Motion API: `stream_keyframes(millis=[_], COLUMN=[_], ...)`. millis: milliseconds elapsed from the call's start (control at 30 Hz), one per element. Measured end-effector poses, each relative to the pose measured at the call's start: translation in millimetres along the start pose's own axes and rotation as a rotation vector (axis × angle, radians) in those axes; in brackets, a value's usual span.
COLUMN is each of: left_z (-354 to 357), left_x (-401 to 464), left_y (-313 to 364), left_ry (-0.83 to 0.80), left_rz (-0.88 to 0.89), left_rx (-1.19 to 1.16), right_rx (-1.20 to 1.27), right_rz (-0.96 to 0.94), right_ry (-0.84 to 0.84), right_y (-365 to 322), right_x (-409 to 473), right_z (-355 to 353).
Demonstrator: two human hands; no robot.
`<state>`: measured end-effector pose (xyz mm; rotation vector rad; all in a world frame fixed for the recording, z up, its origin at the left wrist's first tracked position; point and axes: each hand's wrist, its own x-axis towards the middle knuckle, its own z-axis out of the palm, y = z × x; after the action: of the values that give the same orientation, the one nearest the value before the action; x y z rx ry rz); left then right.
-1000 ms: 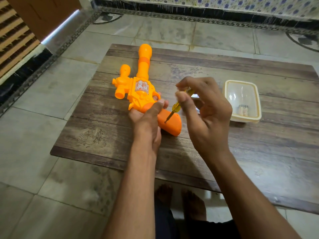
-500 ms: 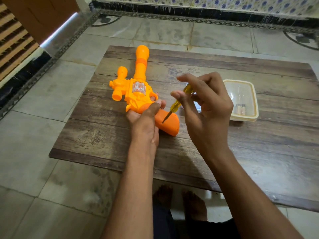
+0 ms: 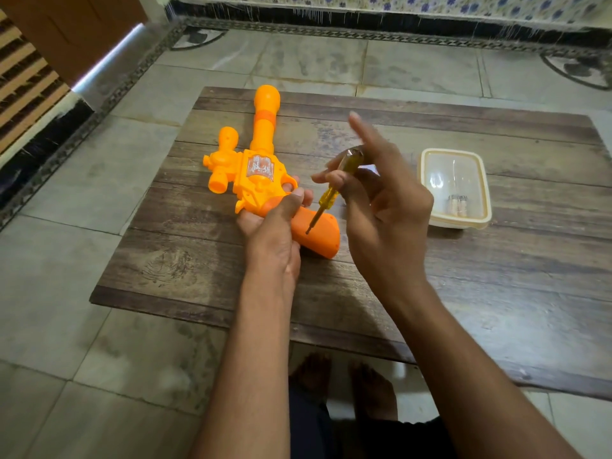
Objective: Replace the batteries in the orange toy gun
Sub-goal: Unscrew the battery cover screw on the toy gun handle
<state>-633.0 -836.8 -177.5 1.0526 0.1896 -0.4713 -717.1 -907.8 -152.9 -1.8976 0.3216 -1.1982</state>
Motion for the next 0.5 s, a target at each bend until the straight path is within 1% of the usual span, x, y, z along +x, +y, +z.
stream_keyframes(millis=[67,167,333,400,500], left_z=[-0.5,-1.3,0.8,1.0,1.7], left_x=[-0.5,-1.7,-1.4,-1.0,-3.4], left_y=[0.7,1.2,1.2,1.7,3.3], left_ry=[-0.013,-0.02,0.013,0.011,0.016], left_rz=[-0.001,0.005,-0.005,-0.012,-0.018], left_rx=[0.0,0.005,-0.021,0.003,0.017], right_rx=[0.051,0.037,-0.108,-0.059,0.059], right_rz=[0.035,0.022,-0.036,-0.003,0.051], right_ry=[-0.04,-0.075,-0.015,-0.008,-0.057], right_y=[-1.8,-5.9,-5.6,-3.6,-4.2], right_x=[-2.2,-2.9,0.7,0.9,-1.6], right_z=[-0.7,-1.3,2.9,2.3,0.5])
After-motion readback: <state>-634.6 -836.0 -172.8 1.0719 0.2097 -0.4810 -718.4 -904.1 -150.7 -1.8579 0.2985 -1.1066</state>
